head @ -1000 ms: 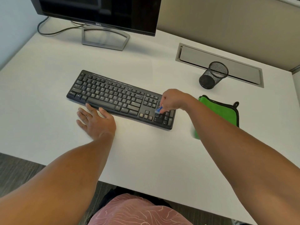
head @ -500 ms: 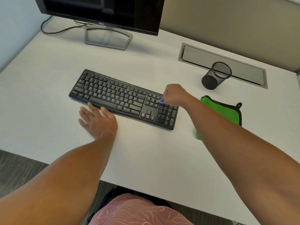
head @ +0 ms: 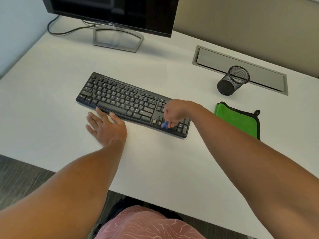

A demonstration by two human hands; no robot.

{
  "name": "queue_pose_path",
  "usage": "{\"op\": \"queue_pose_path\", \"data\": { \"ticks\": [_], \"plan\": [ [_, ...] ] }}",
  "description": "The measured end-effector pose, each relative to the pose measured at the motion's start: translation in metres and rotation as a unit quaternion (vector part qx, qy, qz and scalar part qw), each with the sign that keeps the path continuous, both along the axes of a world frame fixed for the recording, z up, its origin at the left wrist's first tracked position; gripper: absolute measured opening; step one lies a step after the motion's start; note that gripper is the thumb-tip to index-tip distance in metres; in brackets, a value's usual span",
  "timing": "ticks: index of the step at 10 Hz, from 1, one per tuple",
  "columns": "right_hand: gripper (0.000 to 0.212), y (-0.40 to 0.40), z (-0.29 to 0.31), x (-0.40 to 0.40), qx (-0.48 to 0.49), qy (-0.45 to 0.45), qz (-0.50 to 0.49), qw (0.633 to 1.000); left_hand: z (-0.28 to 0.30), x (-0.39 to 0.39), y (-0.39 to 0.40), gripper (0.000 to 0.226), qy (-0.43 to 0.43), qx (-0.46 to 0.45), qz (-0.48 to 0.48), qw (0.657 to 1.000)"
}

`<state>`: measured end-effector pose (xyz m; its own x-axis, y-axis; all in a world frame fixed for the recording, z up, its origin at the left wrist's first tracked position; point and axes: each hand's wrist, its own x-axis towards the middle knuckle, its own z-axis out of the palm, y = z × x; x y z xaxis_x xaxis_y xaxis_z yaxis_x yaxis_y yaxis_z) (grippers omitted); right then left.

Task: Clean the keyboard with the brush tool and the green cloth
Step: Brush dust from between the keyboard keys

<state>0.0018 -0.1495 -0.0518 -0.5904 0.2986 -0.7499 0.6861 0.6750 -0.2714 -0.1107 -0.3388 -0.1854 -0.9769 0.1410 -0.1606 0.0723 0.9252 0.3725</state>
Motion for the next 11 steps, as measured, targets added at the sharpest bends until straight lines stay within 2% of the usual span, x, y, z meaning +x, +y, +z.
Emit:
{"op": "queue_pose_path", "data": {
  "ticks": [1,2,3,4,5,6,7,8,9,10,11],
  "plan": [
    [0.022,-0.005,0.009,-0.004,-0.013,0.029,-0.010,0.999,0.000,0.000,0.000,0.065,0.000,-0.001,0.000,1.000],
    [0.019,-0.011,0.009,-0.012,0.013,0.126,-0.025,0.992,0.000,-0.001,0.000,0.065,0.001,-0.004,0.002,1.000],
    [0.018,-0.025,0.006,-0.020,0.046,0.143,0.040,0.988,-0.001,-0.001,0.001,0.065,0.001,-0.001,0.004,1.000],
    [0.014,-0.033,0.003,-0.023,0.095,0.059,0.176,0.978,0.000,-0.001,0.001,0.065,0.001,0.002,0.001,1.000],
    [0.025,-0.029,0.008,-0.027,0.132,-0.022,0.230,0.964,0.000,-0.001,-0.001,0.065,0.001,0.003,0.001,1.000],
    [0.019,-0.027,0.014,-0.035,0.054,0.026,0.180,0.982,-0.001,-0.001,0.000,0.065,0.000,0.005,0.000,1.000],
    [0.019,-0.036,0.013,-0.039,0.024,0.102,0.126,0.986,-0.001,-0.002,0.000,0.065,-0.001,0.004,0.003,1.000],
    [0.012,-0.040,0.004,-0.038,0.073,0.068,0.171,0.980,0.000,-0.001,0.000,0.064,-0.002,0.008,0.002,1.000],
    [0.023,-0.035,0.005,-0.040,0.117,-0.017,0.210,0.970,0.000,-0.001,0.000,0.064,0.000,0.007,0.006,1.000],
    [0.017,-0.033,0.007,-0.045,0.068,0.024,0.149,0.986,0.000,-0.001,0.001,0.064,0.000,0.006,0.005,1.000],
    [0.022,-0.039,0.008,-0.049,0.048,0.088,0.107,0.989,-0.001,-0.001,0.001,0.064,0.000,0.005,0.007,1.000]
  ]
}}
